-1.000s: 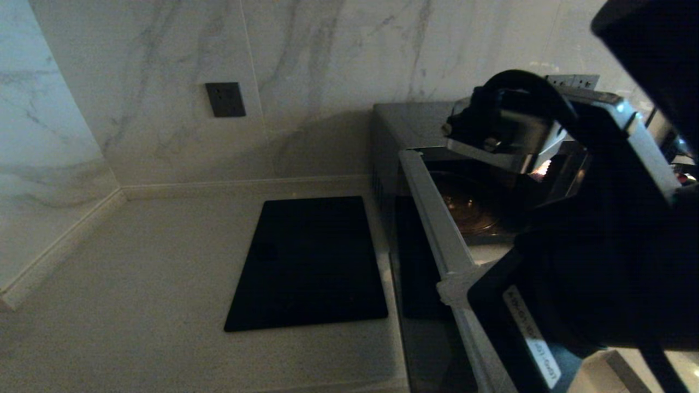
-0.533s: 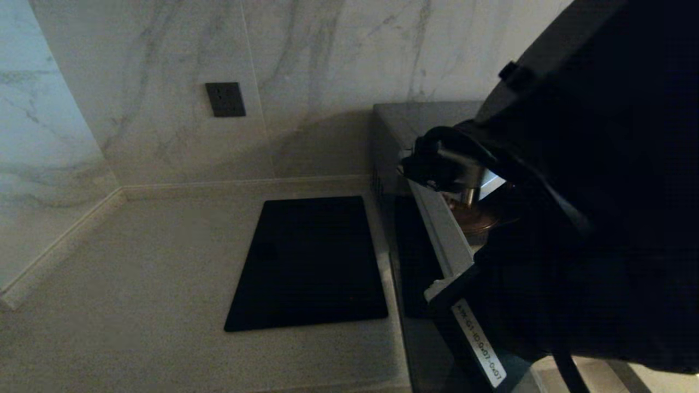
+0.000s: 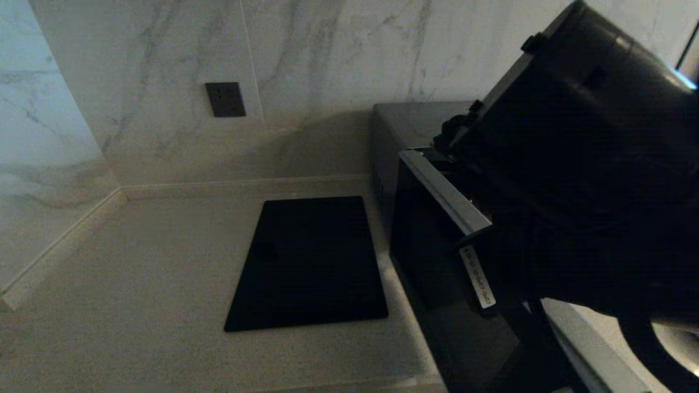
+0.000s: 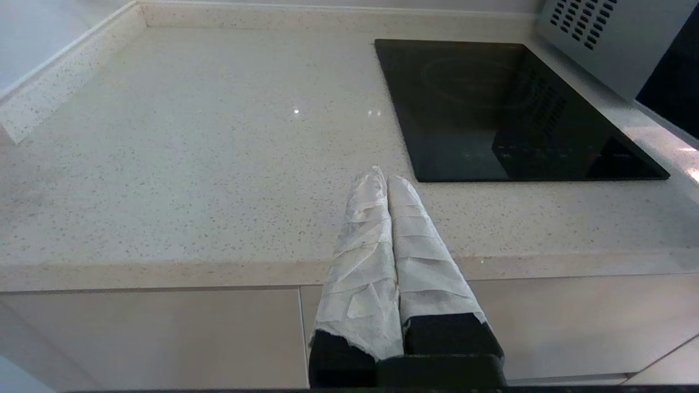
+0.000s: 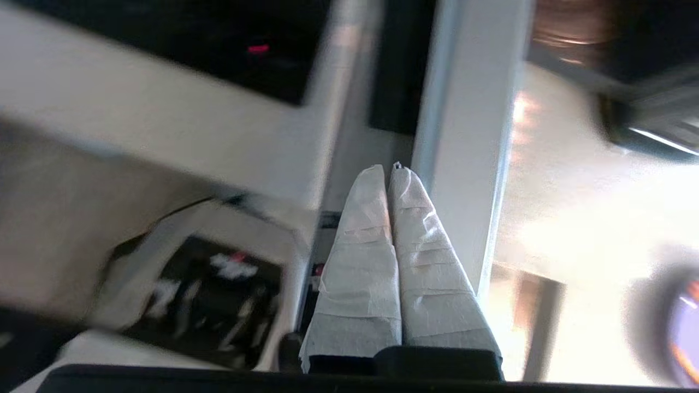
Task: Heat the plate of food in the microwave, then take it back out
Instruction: Close the microwave oven
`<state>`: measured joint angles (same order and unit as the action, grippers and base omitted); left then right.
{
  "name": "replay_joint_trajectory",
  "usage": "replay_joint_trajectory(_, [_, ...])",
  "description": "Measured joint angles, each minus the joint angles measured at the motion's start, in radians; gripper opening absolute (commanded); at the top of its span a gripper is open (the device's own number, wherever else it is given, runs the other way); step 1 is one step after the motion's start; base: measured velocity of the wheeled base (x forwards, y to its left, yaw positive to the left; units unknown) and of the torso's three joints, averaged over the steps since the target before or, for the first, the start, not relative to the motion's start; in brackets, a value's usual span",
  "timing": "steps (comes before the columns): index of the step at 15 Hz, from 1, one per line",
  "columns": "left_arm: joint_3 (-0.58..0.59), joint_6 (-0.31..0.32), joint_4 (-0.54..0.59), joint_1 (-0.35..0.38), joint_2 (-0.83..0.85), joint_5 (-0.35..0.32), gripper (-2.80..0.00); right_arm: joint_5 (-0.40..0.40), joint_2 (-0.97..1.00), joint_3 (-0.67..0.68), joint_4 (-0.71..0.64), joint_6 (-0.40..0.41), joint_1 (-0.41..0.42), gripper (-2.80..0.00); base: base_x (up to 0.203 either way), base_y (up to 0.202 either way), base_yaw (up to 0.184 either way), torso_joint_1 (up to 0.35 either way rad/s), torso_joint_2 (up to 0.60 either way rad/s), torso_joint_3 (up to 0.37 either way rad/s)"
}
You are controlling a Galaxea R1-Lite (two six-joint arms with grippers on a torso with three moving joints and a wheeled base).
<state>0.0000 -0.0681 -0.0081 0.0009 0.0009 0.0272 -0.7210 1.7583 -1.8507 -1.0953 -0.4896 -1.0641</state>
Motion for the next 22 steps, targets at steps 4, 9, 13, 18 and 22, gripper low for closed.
replay_joint_trajectory(4, [0.000,0.000,0.000,0.000,0.000,0.000,-2.80,-0.061,-0.037,0.077,-0.002,-0.001,0.103,-2.80,0.000,0.000,0.000,0.000,0.00,0.000])
replay_joint_trajectory(9, [0.000,0.000,0.000,0.000,0.000,0.000,-2.80,-0.058,-0.114,0.158,-0.001,-0.006,0.204,-2.80,0.000,0.000,0.000,0.000,0.00,0.000])
replay_joint_trajectory(13, [0.000,0.000,-0.001,0.000,0.000,0.000,-2.80,-0.052,-0.148,0.165,0.005,-0.006,0.327,-2.80,0.000,0.000,0.000,0.000,0.00,0.000])
replay_joint_trajectory(18, [0.000,-0.001,-0.001,0.000,0.000,0.000,-2.80,0.010,-0.099,0.073,0.009,-0.005,0.527,-2.80,0.000,0.000,0.000,0.000,0.00,0.000])
replay_joint_trajectory(22, [0.000,0.000,-0.001,0.000,0.000,0.000,-2.80,0.060,0.020,-0.052,0.060,-0.006,0.652,-2.80,0.000,0.000,0.000,0.000,0.00,0.000])
